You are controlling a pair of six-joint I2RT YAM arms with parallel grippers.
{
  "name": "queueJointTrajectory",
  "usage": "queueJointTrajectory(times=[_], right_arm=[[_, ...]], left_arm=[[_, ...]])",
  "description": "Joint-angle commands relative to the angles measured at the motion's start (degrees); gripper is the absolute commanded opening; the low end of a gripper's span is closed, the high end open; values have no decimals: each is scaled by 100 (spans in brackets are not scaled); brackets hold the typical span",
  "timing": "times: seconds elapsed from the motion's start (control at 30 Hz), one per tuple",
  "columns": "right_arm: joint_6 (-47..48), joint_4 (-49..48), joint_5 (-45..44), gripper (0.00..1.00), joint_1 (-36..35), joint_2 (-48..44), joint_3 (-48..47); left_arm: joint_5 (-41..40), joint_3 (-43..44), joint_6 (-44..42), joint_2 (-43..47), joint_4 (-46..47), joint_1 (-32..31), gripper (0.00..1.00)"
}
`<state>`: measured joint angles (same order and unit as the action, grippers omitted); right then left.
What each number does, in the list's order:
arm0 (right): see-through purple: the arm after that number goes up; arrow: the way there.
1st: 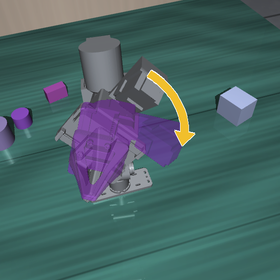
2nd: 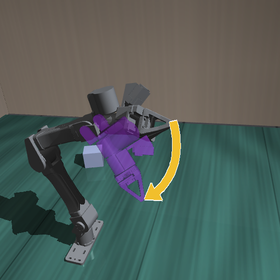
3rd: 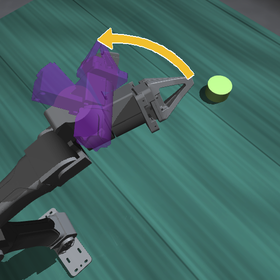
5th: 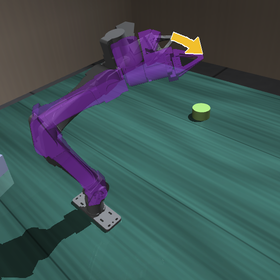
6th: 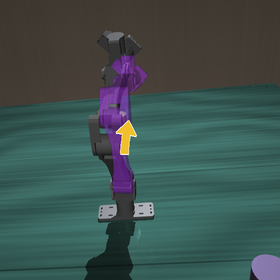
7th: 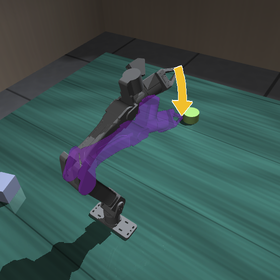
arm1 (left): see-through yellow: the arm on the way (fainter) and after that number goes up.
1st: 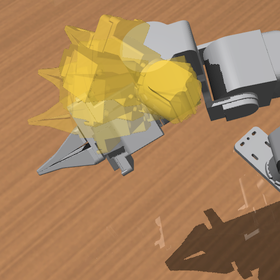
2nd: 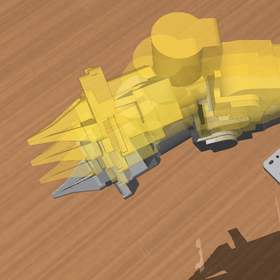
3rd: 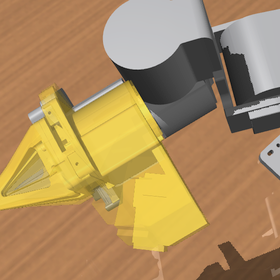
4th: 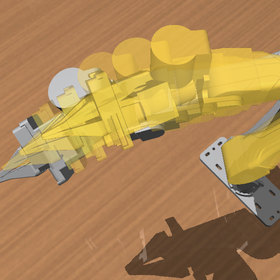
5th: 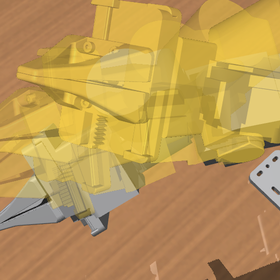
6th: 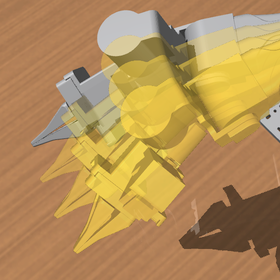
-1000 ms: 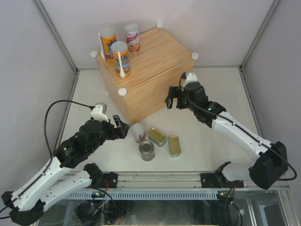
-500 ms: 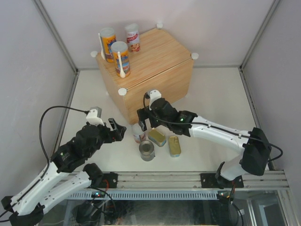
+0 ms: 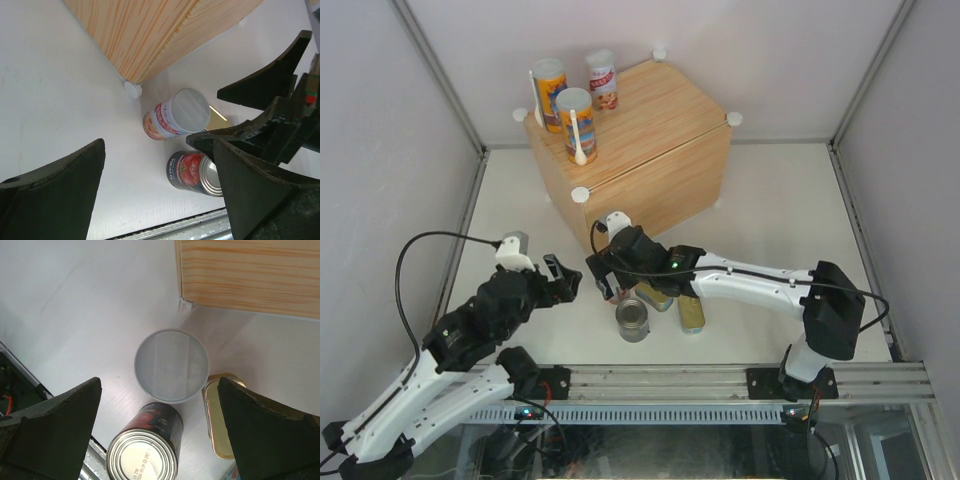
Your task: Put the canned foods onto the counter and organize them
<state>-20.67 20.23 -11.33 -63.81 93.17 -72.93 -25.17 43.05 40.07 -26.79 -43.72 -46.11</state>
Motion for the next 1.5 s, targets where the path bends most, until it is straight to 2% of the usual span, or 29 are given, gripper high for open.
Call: queueJointTrajectory(times=[0.0,0.3,0.63,1.47], right_arm=[[102,-183,3,100,-26,160,-246],[168,-291,-5,100,13,517,-293],[212,-578,-97,92,33,815,-242],[479,-2768,-756,85,-120,295,1382]], left_arm=[[-145,19,123,86,-26,-21,93],[-184,22,133,81,-116,-21,93],[-301,65,90,100,-256,-21,93],[-348,140,56,35,-369,-21,94]])
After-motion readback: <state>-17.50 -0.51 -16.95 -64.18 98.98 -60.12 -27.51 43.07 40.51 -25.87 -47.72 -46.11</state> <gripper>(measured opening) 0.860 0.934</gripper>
